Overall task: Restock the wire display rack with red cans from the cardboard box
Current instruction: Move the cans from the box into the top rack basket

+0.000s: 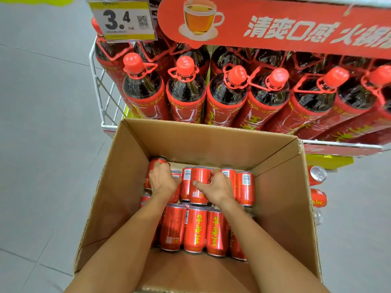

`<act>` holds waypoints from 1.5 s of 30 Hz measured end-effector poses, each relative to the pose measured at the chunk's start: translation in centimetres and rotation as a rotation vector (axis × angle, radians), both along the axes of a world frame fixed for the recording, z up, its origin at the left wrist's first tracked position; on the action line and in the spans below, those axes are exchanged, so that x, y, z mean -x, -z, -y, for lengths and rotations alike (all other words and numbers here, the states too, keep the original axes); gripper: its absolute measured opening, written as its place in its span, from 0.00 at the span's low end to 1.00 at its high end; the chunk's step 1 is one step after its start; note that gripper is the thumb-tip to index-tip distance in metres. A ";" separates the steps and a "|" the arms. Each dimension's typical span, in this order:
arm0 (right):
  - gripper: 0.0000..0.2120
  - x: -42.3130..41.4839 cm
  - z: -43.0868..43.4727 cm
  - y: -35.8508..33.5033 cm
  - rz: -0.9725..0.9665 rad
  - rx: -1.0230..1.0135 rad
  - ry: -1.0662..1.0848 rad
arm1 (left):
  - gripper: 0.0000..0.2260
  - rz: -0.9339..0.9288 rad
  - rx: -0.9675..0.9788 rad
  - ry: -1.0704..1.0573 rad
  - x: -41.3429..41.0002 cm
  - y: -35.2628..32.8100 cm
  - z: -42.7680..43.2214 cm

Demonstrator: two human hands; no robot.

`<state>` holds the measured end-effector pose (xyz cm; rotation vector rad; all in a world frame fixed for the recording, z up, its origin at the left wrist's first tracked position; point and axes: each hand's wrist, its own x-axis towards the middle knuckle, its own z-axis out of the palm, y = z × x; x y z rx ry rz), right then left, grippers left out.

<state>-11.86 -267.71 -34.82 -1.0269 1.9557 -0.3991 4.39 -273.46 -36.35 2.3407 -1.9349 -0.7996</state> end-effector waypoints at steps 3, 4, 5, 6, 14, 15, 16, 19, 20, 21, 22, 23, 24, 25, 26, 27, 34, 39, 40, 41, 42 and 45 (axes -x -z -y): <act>0.19 -0.1 -0.2 0.0 0.025 0.017 0.027 | 0.17 -0.044 0.007 -0.008 -0.2 -0.2 -0.2; 0.18 -0.1 -0.1 0.0 0.037 0.022 0.028 | 0.17 -0.053 0.008 -0.001 -0.3 -0.3 -0.2; 0.17 -0.1 -0.1 0.0 0.054 0.027 0.032 | 0.17 -0.066 0.006 0.002 -0.4 -0.3 -0.3; 0.16 -0.1 -0.1 0.0 0.075 0.035 0.041 | 0.18 -0.087 0.000 0.003 -0.5 -0.3 -0.3; 0.20 0.5 -0.1 0.7 0.168 0.071 0.116 | 0.35 -0.305 -0.091 -0.027 -3.1 -0.4 0.9; 0.21 0.6 -0.2 0.7 0.173 0.071 0.118 | 0.34 -0.331 -0.102 -0.042 -3.3 -0.4 1.1; 0.23 0.7 -0.2 0.6 0.182 0.071 0.117 | 0.34 -0.358 -0.111 -0.060 -3.5 -0.4 1.2; 0.25 1.0 -0.3 -0.1 0.229 0.085 0.142 | 0.32 -0.419 -0.106 -0.100 -3.7 -0.9 1.4; 0.26 1.1 -0.3 -0.6 0.240 0.092 0.150 | 0.31 -0.435 -0.093 -0.105 -3.7 -1.3 1.5; 0.27 1.3 -0.2 -1.3 0.251 0.099 0.154 | 0.29 -0.460 -0.079 -0.116 -3.7 -1.9 1.5; 0.27 1.5 -0.3 -2.2 0.265 0.104 0.158 | 0.27 -0.494 -0.071 -0.131 -3.7 -2.6 1.4; 0.28 1.7 -0.4 -3.3 0.277 0.109 0.160 | 0.25 -0.538 -0.068 -0.147 -3.7 -3.7 1.3; 0.28 2.0 -0.6 -4.7 0.282 0.116 0.160 | 0.24 -0.587 -0.069 -0.159 -3.6 -5.0 1.1; 0.27 2.4 -1.0 -6.2 0.284 0.126 0.163 | 0.24 -0.634 -0.072 -0.166 -3.5 -6.7 0.9; 0.27 2.7 -1.4 -8.1 0.282 0.136 0.165 | 0.25 -0.677 -0.074 -0.171 -3.4 -8.7 0.7; 0.27 3.1 -1.9 -10.4 0.274 0.148 0.162 | 0.26 -0.716 -0.070 -0.172 -3.2 -11.1 0.6; 0.30 5.7 -3.6 -33.5 0.249 0.230 0.154 | 0.16 -0.868 -0.114 -0.044 -1.1 -36.8 0.0; 0.33 6.5 -4.5 -55.2 0.322 0.363 0.187 | 0.23 -0.921 -0.141 0.021 1.0 -59.6 -0.4; 0.33 6.7 -4.8 -59.5 0.346 0.388 0.195 | 0.21 -0.933 -0.133 0.036 1.4 -63.8 -0.4; 0.34 7.0 -5.0 -63.6 0.361 0.417 0.204 | 0.18 -0.950 -0.122 0.061 1.8 -67.8 -0.3; 0.33 7.4 -5.2 -67.5 0.364 0.449 0.214 | 0.15 -0.967 -0.105 0.095 2.2 -71.6 -0.3; 0.33 8.7 -5.3 -77.5 0.347 0.550 0.243 | 0.17 -1.022 -0.046 0.125 3.9 -81.7 0.1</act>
